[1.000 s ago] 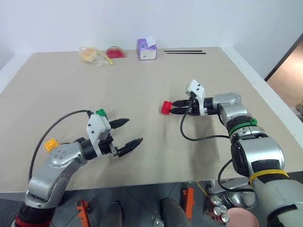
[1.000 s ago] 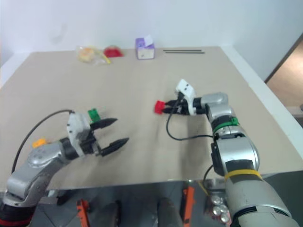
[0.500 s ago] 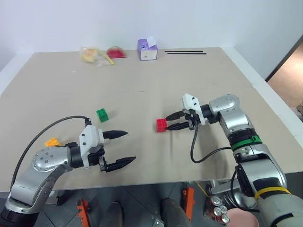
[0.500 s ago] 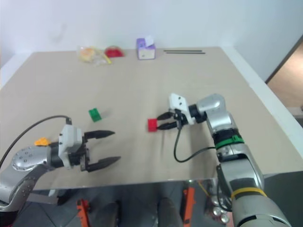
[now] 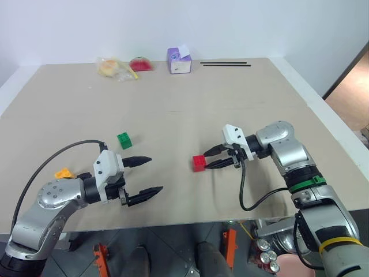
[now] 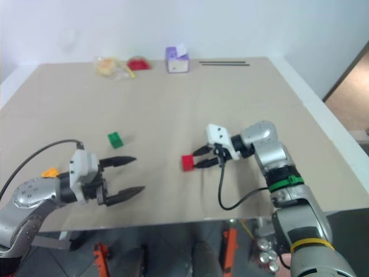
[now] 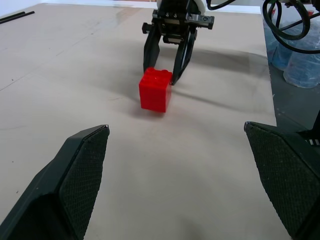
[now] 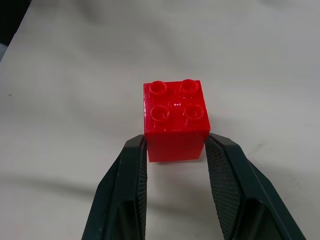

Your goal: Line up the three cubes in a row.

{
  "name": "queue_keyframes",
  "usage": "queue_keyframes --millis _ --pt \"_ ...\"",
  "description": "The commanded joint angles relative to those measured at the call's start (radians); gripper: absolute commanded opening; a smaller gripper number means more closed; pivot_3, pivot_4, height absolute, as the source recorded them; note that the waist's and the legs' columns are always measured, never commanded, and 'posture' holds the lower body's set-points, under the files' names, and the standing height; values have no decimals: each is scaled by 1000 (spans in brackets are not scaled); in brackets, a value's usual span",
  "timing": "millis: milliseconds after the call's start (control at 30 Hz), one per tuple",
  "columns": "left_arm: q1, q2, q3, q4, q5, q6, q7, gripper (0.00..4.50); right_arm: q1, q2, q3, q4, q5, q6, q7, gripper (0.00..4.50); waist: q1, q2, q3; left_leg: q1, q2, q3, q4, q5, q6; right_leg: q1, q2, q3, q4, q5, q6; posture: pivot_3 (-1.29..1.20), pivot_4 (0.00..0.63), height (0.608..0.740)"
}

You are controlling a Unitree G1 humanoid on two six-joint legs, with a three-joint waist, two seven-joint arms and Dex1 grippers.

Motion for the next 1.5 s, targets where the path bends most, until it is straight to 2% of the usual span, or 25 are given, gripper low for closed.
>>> queue_keyframes --millis 33,200,233,433,467,633,867,1000,1167,1500 --pt "-7 1 26 -17 -4 -10 9 4500 -12 -20 6 0 13 31 58 1141 0 0 0 0 0 0 0 0 0 0 0 0 0 0 0 0 150 740" --pt "-8 -3 24 -23 -9 -6 19 4500 -14 -16 1 20 20 38 44 1141 0 0 0 0 0 0 0 0 0 0 0 0 0 0 0 0 150 740" --pt "-7 -4 24 -24 -10 -6 22 4500 -14 -16 -2 18 26 38 44 2165 0 0 0 0 0 0 0 0 0 0 0 0 0 0 0 0 150 740" --pt "-11 -19 40 -13 -14 -1 52 4500 -29 -15 -20 -20 72 85 50 4261 0 0 0 0 0 0 0 0 0 0 0 0 0 0 0 0 150 740" --pt "-11 -20 44 -8 -13 -1 59 4500 -34 -16 -23 -25 80 94 50 4456 0 0 0 0 0 0 0 0 0 0 0 0 0 0 0 0 150 740" --pt "-27 -14 95 70 7 -3 94 4500 -82 -6 -54 -52 139 160 31 4456 0 0 0 0 0 0 0 0 0 0 0 0 0 0 0 0 150 740" --pt "-142 42 153 353 73 -64 45 4500 -131 72 -68 -140 178 237 -69 4456 0 0 0 0 0 0 0 0 0 0 0 -1 0 0 0 0 150 740" --pt "-236 54 129 524 107 -116 -15 4500 -143 94 -44 -183 173 306 -79 4456 1 0 0 -1 0 0 0 0 0 -1 0 0 1 0 0 0 150 740" --pt "-432 42 68 801 194 -214 -95 4500 -169 143 -41 -164 157 294 -137 4456 4 0 0 -1 0 0 0 0 0 -1 0 -2 1 2 4 0 150 740" --pt "-589 38 0 1130 293 -321 -243 4500 -169 141 -50 -174 158 291 -169 4456 1 0 0 -1 1 -1 -2 0 0 -2 0 -2 2 2 6 0 150 740"
